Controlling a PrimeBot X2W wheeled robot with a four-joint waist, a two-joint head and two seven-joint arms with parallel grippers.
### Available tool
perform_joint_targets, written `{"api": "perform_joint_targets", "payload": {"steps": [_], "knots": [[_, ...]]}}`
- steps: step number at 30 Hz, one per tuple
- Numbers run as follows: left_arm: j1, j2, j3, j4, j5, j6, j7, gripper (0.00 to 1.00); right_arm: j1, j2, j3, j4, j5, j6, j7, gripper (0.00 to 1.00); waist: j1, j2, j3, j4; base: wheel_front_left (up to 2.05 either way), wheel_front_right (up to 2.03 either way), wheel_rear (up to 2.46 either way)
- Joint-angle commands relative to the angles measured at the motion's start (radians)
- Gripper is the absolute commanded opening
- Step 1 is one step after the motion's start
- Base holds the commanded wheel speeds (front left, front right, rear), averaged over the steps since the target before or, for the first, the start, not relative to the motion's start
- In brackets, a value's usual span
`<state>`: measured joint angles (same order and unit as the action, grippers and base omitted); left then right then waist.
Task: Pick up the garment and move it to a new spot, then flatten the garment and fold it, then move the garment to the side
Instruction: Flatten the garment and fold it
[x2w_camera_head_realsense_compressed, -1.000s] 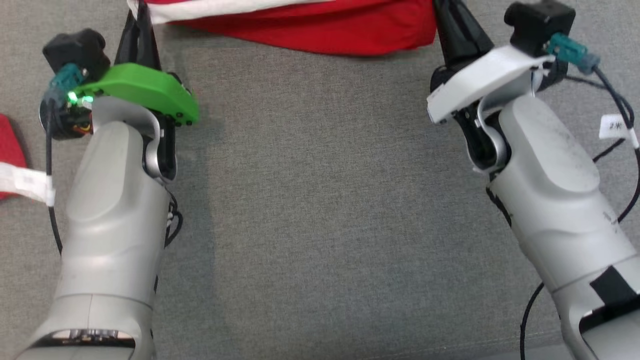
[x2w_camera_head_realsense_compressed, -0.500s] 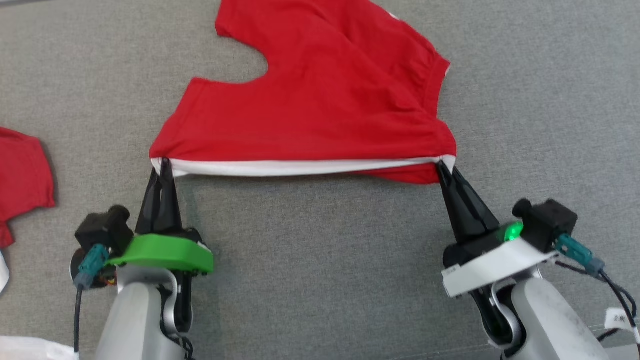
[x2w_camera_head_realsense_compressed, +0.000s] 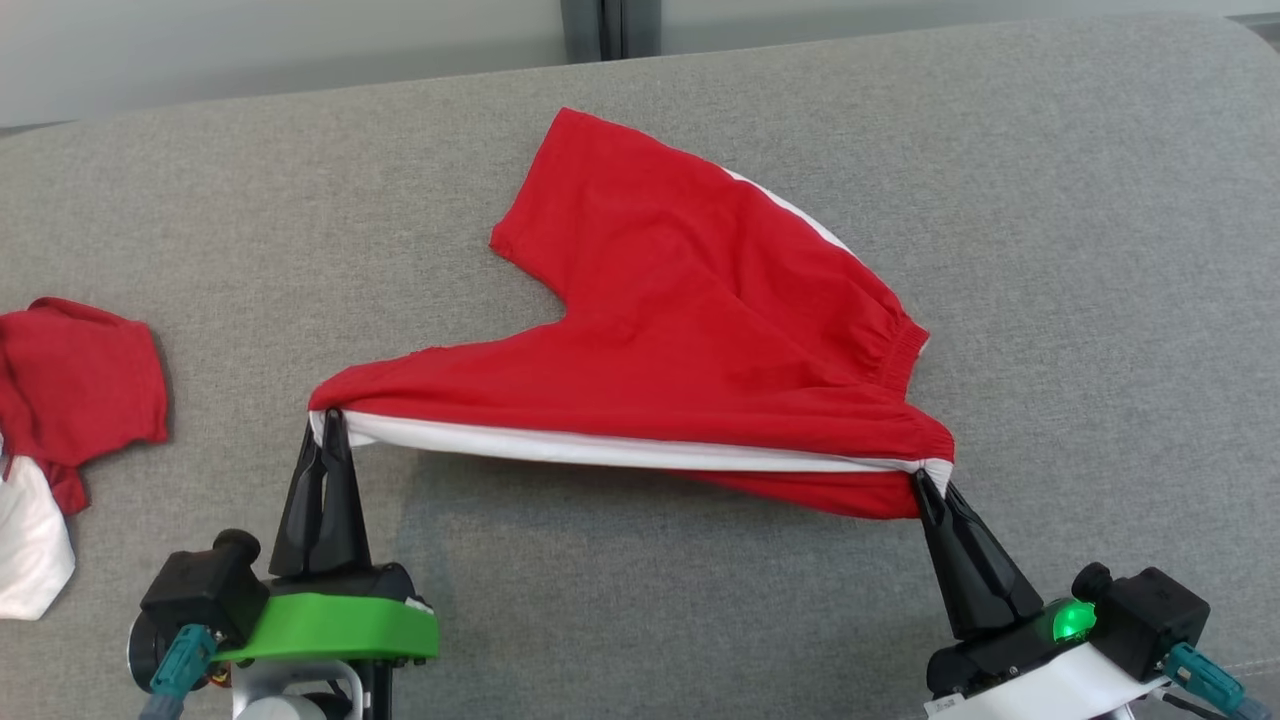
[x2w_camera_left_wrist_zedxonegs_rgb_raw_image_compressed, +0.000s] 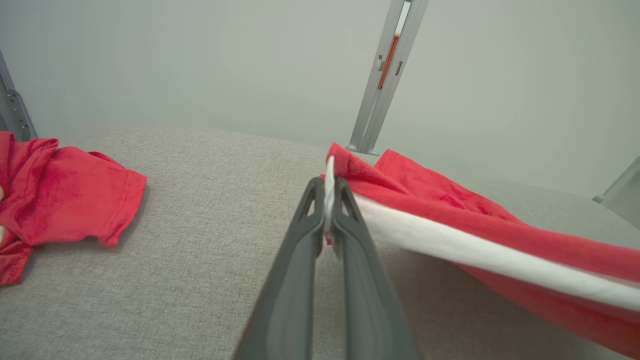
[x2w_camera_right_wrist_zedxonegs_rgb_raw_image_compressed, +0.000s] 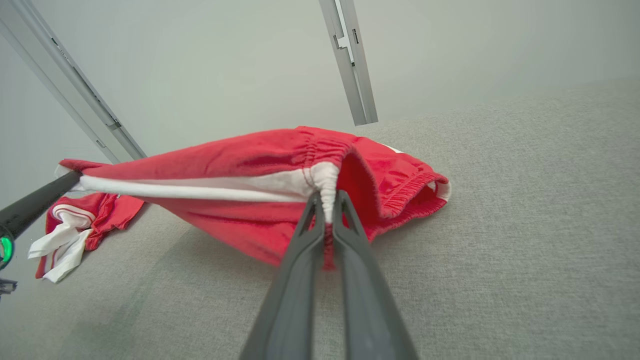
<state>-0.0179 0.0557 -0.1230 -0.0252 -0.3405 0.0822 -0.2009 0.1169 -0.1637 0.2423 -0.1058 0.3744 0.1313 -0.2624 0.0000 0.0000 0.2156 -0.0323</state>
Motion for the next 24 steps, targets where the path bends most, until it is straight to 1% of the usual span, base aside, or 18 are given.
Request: {"api": "perform_joint_targets", "payload": {"steps": [1, 3, 5, 7, 11, 14, 17, 20, 24], "knots": [[0.009, 0.014, 0.001, -0.012, 0.01, 0.002, 0.01, 0.0, 0.002, -0.005, -0.004, -0.003, 0.0, -0.001, -0.003, 0.0, 0.0, 0.0, 0.007, -0.004, 0.0, 0.0, 0.0], [-0.014, 0.023, -0.002, -0.021, 0.01, -0.004, 0.024, 0.0, -0.016, -0.003, 0.0, 0.003, 0.007, -0.001, -0.003, 0.0, 0.0, 0.0, 0.021, -0.011, 0.0, 0.0, 0.0], [-0.062, 0.041, -0.013, -0.012, 0.021, -0.02, 0.038, 0.0, -0.04, 0.002, -0.004, 0.016, 0.02, -0.001, -0.003, 0.0, 0.0, 0.0, 0.044, -0.015, 0.0, 0.0, 0.0], [-0.118, 0.045, -0.026, 0.001, 0.023, -0.033, 0.053, 0.0, -0.076, 0.008, -0.01, 0.032, 0.032, -0.001, -0.003, 0.0, 0.0, 0.0, 0.075, -0.023, 0.0, 0.0, 0.0], [-0.283, 0.059, -0.051, 0.086, 0.026, -0.072, 0.095, 0.0, -0.169, 0.02, -0.036, 0.089, 0.079, -0.001, 0.002, 0.0, 0.0, 0.0, 0.152, -0.043, 0.0, 0.0, 0.0], [-0.444, 0.058, -0.082, 0.196, 0.036, -0.105, 0.134, 0.0, -0.242, 0.033, -0.072, 0.145, 0.113, -0.001, 0.001, 0.0, 0.0, 0.0, 0.215, -0.057, 0.0, 0.0, 0.0], [-0.587, 0.054, -0.102, 0.322, 0.05, -0.126, 0.157, 0.0, -0.315, 0.04, -0.072, 0.19, 0.147, -0.001, 0.0, 0.0, 0.0, 0.0, 0.266, -0.079, 0.0, 0.0, 0.0], [-0.734, 0.05, -0.118, 0.459, 0.075, -0.126, 0.179, 0.0, -0.388, 0.036, -0.053, 0.233, 0.18, -0.001, -0.001, 0.0, 0.0, 0.0, 0.311, -0.112, 0.0, 0.0, 0.0], [-0.887, 0.057, -0.123, 0.63, 0.088, -0.131, 0.168, 0.0, -0.478, 0.041, -0.02, 0.271, 0.216, -0.001, -0.003, 0.0, 0.0, 0.0, 0.347, -0.157, 0.0, 0.0, 0.0]]}}
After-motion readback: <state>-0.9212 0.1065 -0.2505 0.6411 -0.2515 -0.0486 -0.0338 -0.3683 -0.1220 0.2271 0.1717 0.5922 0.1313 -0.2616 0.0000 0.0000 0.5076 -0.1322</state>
